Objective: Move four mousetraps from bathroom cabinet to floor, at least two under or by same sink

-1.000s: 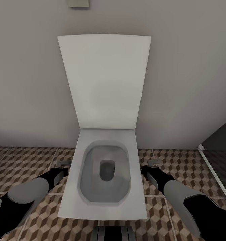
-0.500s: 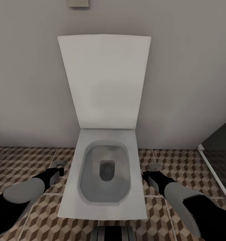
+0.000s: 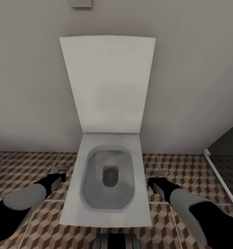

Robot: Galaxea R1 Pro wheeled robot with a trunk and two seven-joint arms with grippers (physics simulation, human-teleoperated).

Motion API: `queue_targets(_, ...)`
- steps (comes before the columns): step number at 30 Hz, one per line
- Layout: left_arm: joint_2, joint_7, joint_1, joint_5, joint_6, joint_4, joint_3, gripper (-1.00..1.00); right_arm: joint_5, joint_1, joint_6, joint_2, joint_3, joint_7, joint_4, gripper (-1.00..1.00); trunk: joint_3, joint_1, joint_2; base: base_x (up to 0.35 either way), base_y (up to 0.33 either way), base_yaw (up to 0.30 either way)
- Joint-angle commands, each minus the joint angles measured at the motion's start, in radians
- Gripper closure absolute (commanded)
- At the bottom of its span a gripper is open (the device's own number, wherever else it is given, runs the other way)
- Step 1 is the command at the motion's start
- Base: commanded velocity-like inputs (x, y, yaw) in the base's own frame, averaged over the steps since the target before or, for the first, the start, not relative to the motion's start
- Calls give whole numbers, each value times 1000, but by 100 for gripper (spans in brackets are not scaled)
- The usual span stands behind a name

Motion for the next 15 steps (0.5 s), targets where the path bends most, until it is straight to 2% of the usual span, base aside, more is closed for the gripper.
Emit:
queue_targets(1,0,3,-1,4,4,0,-8,100,-13,0,4,-1,9,-5,-2,100,-1,0,0,0,0,0)
queue_targets(11,-1,3,-1,4,7,0,-4,100,-10,-1,3,-2,8,3,-5,100,-1,0,0,0,0,0)
queue_targets(15,-1,2,-1,4,8,-2,-2,100,-10,0,2,-2,7,4,-6,100,-16,2,-1,0,0,0)
